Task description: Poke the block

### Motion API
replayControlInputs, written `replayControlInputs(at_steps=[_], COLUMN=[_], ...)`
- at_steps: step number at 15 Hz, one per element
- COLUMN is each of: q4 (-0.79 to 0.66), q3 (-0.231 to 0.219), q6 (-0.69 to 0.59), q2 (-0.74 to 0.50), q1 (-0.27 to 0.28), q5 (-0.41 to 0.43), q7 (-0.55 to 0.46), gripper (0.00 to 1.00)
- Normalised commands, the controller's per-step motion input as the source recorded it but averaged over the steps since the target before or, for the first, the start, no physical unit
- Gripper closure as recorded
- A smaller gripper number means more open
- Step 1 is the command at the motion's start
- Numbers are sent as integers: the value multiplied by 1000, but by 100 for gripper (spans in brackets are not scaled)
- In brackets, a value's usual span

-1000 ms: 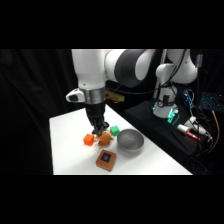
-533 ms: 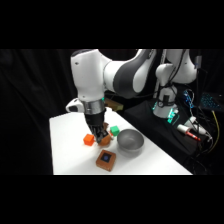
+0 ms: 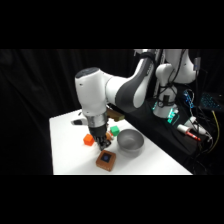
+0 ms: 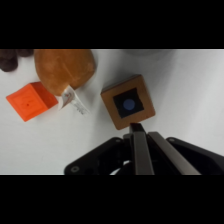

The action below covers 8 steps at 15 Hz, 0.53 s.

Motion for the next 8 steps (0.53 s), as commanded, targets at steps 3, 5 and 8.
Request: replayControlInputs(at_steps=[3,5,8], q4=[27,24,22], q3=[43,51,55], q6=[194,191,194], q2=[139,132,121], q1=[-11,-16,-17], q5=[-6,9,16], q7=[-20,-23,-24], gripper=[100,100,100])
